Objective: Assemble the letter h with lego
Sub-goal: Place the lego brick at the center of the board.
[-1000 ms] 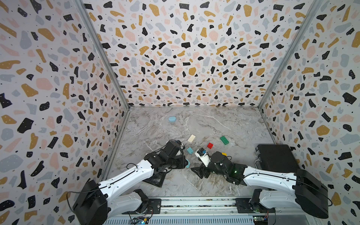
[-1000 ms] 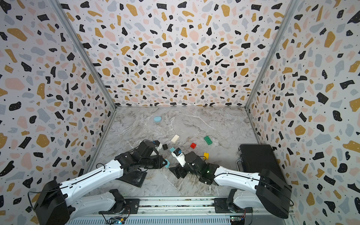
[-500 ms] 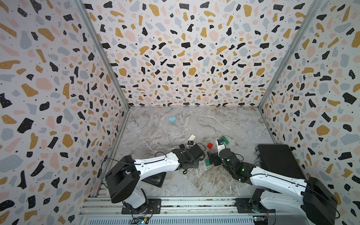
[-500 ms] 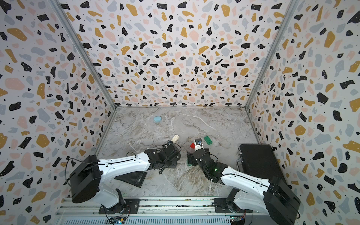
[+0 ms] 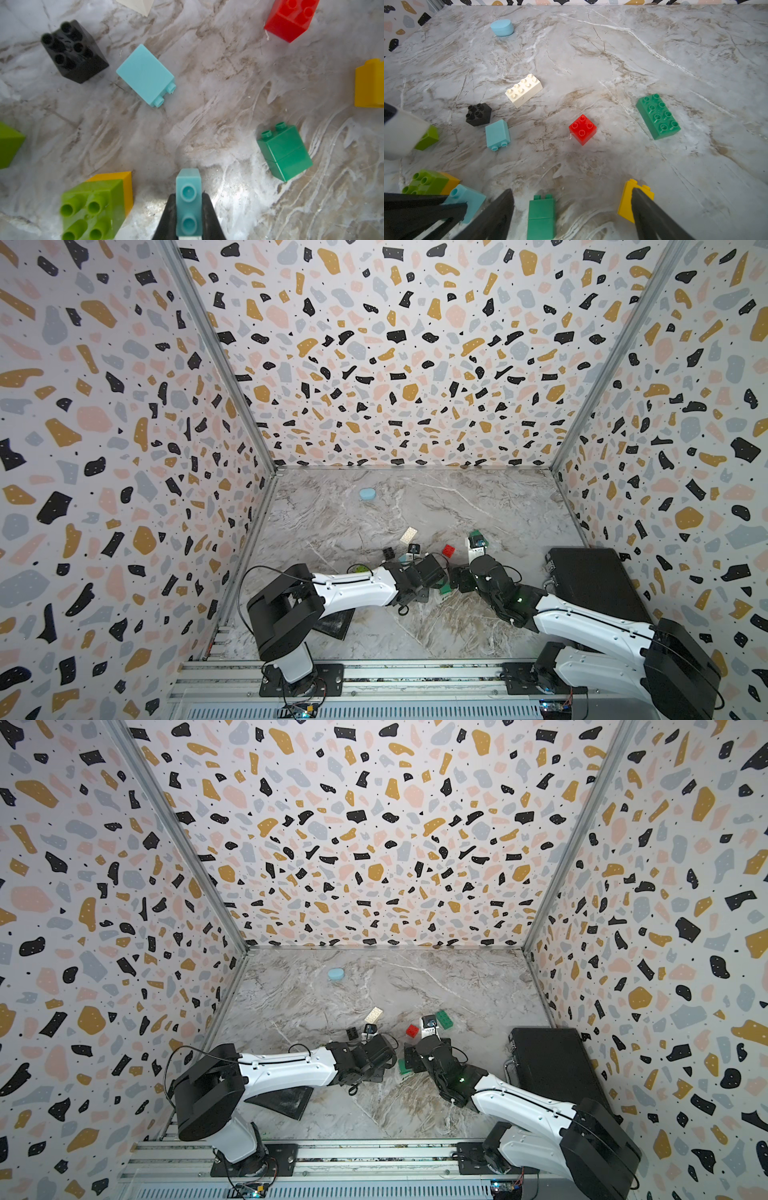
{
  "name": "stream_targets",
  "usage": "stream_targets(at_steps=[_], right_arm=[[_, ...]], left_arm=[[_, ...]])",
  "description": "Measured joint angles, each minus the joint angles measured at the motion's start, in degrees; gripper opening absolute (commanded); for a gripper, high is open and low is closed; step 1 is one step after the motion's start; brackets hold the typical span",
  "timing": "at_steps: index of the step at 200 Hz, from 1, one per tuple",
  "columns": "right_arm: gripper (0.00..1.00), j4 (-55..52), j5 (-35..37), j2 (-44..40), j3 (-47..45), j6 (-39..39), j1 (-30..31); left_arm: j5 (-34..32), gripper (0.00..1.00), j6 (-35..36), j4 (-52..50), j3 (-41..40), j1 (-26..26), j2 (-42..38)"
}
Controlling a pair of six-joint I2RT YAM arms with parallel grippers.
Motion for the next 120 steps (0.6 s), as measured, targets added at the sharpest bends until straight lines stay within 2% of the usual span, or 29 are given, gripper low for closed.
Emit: stream_targets(at_steps=[120], right_arm=[[0.90, -0.1, -1.6, 0.0, -0.4, -0.1, -0.5]], left_arm=[[-1.9, 0.01, -1.0, 3.2, -2.7, 0.0, 0.0]])
